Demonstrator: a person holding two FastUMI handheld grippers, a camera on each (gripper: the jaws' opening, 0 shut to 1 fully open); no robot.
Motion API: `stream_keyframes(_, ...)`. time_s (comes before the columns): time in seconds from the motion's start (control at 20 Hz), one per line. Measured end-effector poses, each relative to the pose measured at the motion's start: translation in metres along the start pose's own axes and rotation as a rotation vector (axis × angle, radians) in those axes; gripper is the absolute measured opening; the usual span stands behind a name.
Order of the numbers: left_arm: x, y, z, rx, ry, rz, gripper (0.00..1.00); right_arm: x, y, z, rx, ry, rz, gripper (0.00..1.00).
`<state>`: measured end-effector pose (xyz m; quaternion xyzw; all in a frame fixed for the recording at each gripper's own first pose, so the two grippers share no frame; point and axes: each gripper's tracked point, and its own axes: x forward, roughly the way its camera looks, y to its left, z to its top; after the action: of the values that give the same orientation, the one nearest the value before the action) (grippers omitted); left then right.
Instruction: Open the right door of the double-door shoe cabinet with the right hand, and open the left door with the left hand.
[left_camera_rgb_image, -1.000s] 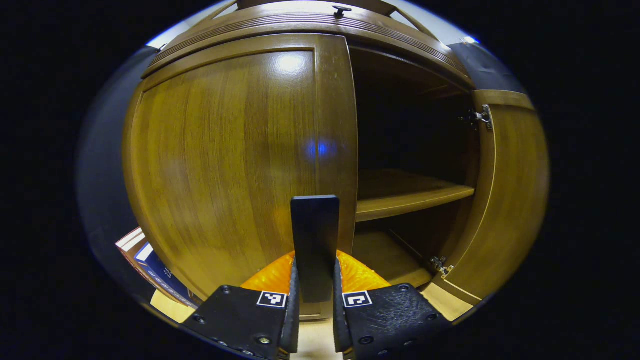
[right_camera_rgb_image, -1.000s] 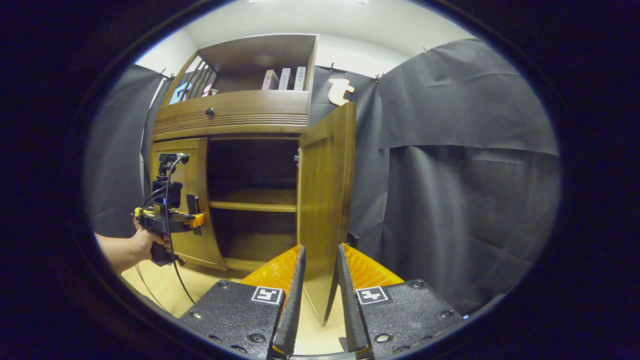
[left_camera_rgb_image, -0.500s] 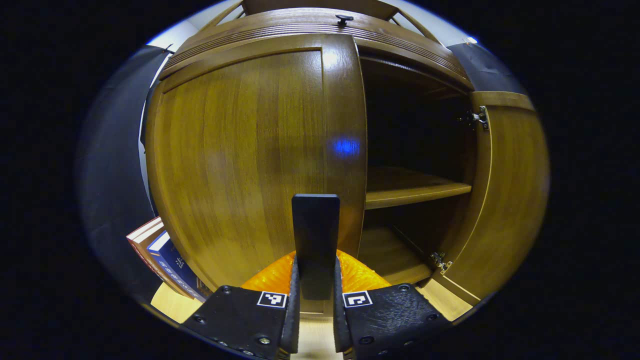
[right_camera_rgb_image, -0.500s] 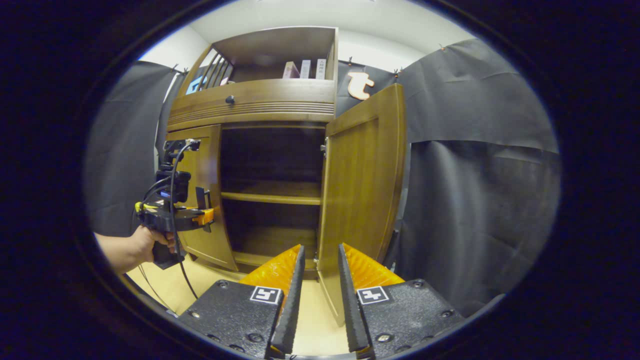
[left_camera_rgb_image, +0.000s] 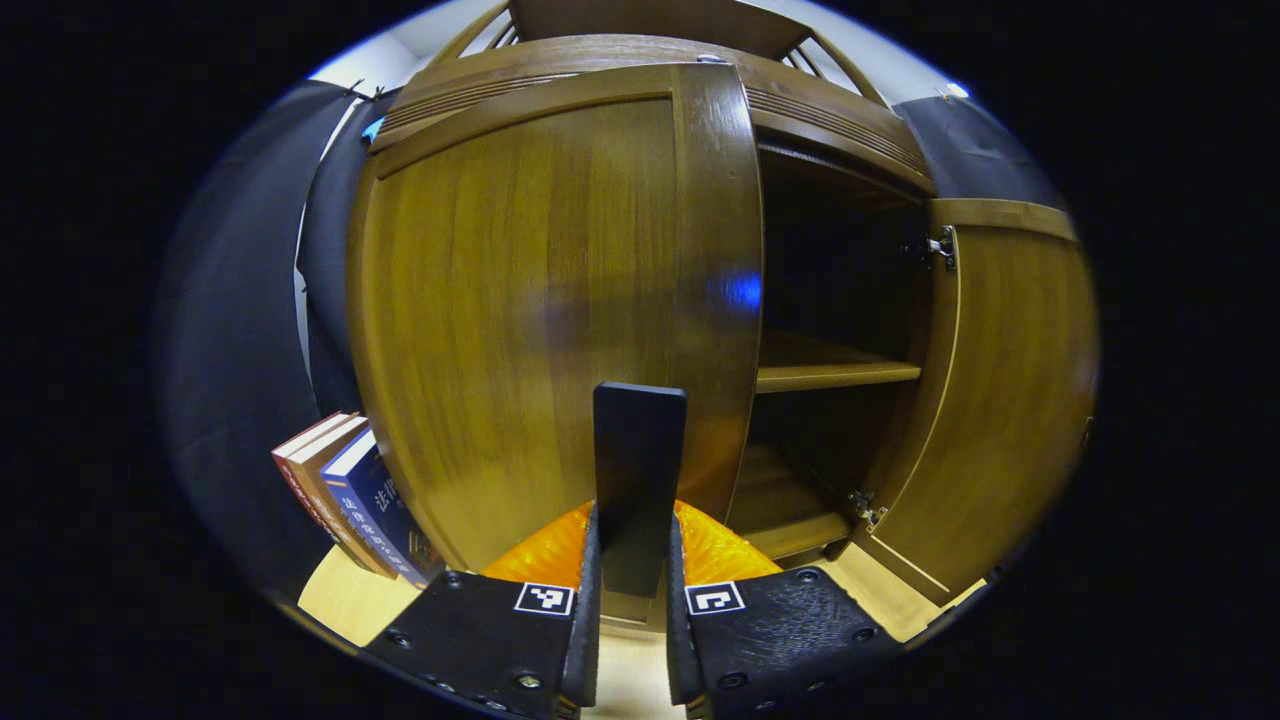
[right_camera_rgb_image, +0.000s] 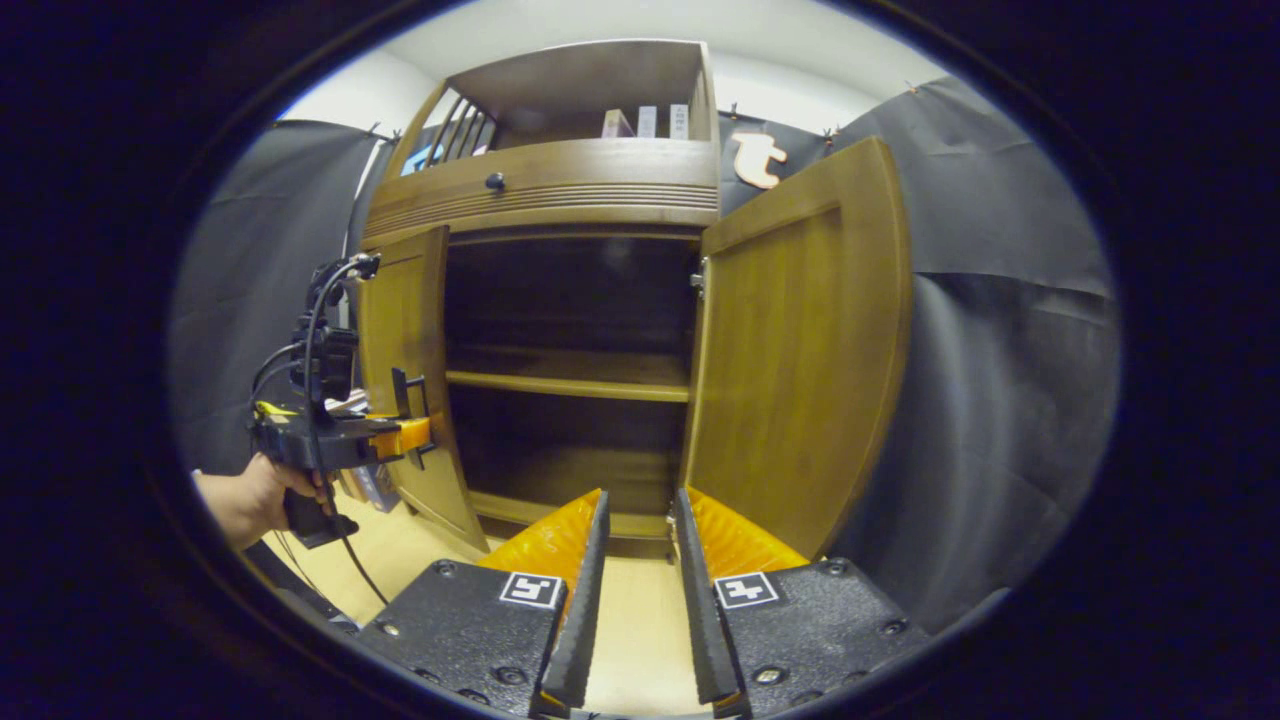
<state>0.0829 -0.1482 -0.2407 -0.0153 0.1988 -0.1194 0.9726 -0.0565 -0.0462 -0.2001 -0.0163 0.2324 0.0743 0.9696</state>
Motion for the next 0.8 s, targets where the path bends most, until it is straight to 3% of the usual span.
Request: stream_keyframes(0.8,-0.071,0.044,-0.014,0.027,-0.011,0.087,0.26,0.039,0.060,-0.006,-0.049,0.037,0.193,0.45)
